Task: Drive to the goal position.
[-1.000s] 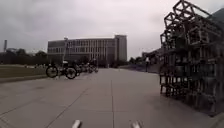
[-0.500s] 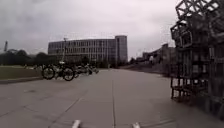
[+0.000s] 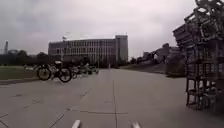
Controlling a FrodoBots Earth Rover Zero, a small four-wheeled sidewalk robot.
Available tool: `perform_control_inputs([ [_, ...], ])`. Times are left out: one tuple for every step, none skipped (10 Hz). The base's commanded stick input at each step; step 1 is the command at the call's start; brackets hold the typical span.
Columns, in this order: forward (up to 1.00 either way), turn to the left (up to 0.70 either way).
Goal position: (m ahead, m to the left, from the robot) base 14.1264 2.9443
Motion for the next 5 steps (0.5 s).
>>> perform_control_inputs([
  [0.85,0.00],
  [0.85,0.00],
  [0.85,0.00],
  [0.85,0.00],
  [0.85,0.00],
])
